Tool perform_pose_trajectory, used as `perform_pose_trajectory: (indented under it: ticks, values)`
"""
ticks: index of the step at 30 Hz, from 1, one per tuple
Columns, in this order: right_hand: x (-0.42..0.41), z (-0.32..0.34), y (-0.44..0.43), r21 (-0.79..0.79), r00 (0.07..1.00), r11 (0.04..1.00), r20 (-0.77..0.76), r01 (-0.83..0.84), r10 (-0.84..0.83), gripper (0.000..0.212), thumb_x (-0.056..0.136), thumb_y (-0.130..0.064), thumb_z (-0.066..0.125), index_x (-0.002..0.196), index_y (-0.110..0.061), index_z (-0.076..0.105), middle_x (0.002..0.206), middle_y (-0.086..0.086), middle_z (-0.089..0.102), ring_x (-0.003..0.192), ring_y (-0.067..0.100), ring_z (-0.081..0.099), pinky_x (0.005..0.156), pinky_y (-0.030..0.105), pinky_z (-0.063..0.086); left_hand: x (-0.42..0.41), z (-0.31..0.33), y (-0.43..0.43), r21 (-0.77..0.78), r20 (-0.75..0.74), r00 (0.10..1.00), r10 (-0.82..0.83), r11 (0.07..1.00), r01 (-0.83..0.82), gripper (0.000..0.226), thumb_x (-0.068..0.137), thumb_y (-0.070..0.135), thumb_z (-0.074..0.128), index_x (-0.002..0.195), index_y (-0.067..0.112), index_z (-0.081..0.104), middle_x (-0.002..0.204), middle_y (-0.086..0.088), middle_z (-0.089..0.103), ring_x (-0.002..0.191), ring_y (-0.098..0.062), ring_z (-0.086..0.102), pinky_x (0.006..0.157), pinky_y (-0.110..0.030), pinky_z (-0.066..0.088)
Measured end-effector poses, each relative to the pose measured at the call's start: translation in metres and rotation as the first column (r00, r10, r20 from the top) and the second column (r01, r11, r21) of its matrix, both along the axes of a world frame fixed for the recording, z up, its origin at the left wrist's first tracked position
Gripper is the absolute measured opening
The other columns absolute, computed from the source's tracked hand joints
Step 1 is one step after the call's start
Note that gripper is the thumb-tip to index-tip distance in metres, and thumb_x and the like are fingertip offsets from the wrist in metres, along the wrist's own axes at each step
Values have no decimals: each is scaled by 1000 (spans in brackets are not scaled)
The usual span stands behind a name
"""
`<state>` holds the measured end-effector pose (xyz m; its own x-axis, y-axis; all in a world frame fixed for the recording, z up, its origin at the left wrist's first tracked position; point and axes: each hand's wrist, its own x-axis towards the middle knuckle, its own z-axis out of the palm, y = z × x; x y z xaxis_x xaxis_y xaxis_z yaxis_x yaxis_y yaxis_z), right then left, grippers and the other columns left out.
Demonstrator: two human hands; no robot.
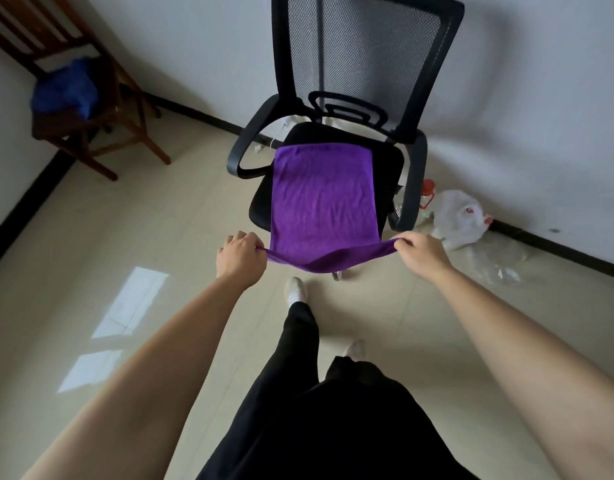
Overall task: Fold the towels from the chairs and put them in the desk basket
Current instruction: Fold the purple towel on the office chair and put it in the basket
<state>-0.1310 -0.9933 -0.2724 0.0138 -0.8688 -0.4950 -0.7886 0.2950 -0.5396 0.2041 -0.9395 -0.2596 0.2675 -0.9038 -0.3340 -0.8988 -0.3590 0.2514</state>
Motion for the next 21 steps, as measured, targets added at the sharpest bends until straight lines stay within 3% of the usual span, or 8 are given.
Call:
perform_pose_trajectory:
  ticks: [3,11,17,21]
  values:
    - [13,4,-36,-47,999,998,2,32,-32,33,94,-20,47,114,-21,72,109,5,72,103,27,62,78,28,42,14,2,-40,-49,32,999,25,998,-24,26,89,16,45,107,15,64,113,-8,61,109,-30,51,89,-40,43]
    - [45,-37,-166,-174,988,978,-80,117,-132,31,96,-25,48,119,-19,68,114,8,70,106,33,62,85,36,49,48,-51,-191,-171,71,997,19,985,-6,27,91,13,43,109,13,65,109,-13,64,107,-34,52,83,-41,44]
    - [65,-118,-275,-98,960,979,-201,179,-196,35,98,-31,47,126,-18,65,121,12,67,112,35,61,88,38,49,57,-148,-316,-109,52,997,-65,992,70,29,92,6,41,115,9,59,114,-15,61,110,-34,50,85,-45,43]
    - [78,-170,-332,-52,942,980,-269,193,-200,36,99,-29,46,125,-12,64,125,18,64,117,39,57,95,39,45,63,-203,-374,-71,46,999,-14,997,17,32,90,4,40,117,13,54,121,-13,57,116,-34,49,89,-46,43]
